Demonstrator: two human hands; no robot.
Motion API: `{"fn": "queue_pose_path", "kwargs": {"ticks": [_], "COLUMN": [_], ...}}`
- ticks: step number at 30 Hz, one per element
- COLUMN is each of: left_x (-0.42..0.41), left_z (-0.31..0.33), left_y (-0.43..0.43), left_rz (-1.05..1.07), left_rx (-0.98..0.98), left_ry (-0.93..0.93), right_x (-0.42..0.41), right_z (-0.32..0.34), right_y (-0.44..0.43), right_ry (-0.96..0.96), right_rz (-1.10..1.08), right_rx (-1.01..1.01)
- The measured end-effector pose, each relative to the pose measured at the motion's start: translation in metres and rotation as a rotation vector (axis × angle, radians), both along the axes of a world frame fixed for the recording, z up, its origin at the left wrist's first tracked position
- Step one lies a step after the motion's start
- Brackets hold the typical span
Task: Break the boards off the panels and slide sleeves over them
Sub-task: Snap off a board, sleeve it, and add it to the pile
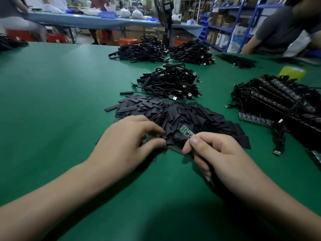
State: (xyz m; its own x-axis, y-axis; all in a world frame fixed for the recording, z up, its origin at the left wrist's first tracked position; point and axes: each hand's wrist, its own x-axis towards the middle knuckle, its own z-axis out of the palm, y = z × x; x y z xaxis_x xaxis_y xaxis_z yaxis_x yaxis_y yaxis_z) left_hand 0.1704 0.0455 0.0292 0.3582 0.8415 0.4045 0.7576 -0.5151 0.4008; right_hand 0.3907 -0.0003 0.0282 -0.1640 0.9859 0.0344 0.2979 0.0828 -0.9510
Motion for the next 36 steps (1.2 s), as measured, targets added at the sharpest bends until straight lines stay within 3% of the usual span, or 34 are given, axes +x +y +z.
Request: {"fn": "queue_pose_path", "kwargs": {"ticks": [4, 12, 16, 20, 24, 28, 33, 36], "left_x": [0.007, 0.002, -0.003, -0.003, 0.009, 0.028, 0.030, 0.026], "left_z": [-0.009, -0.008, -0.011, -0.008, -0.005, -0.005, -0.009, -0.011], "left_y": [-0.005, 0.000, 0.006, 0.007, -0.003, -0.021, -0.026, -0.027], "left_rz": [-0.061, -0.111, -0.039, 0.068, 0.017, -0.079, -0.173, -0.196], "left_rx": [0.068, 0.147, 0.219, 0.225, -0.197, -0.491, -0.437, -0.099], "left_ry": [0.166, 0.090, 0.011, -0.227, -0.767, -1.023, -0.911, -0.493], "right_x": [0.005, 0.006, 0.007, 0.005, 0.000, -0.004, -0.002, -0.001], "right_z": [-0.007, -0.010, -0.007, -0.005, -0.006, -0.007, -0.008, -0.009], "right_y": [-0.001, 0.001, 0.002, 0.000, -0.003, -0.004, -0.004, -0.003], "right_ry": [0.022, 0.016, 0.063, 0.196, 0.337, 0.330, 0.302, 0.274], "right_rz": [0.008, 0.069, 0.062, 0.057, 0.019, 0.031, 0.007, -0.007], "right_rx": [-0.026, -0.058, -0.086, -0.168, -0.224, -0.212, -0.176, -0.154]}}
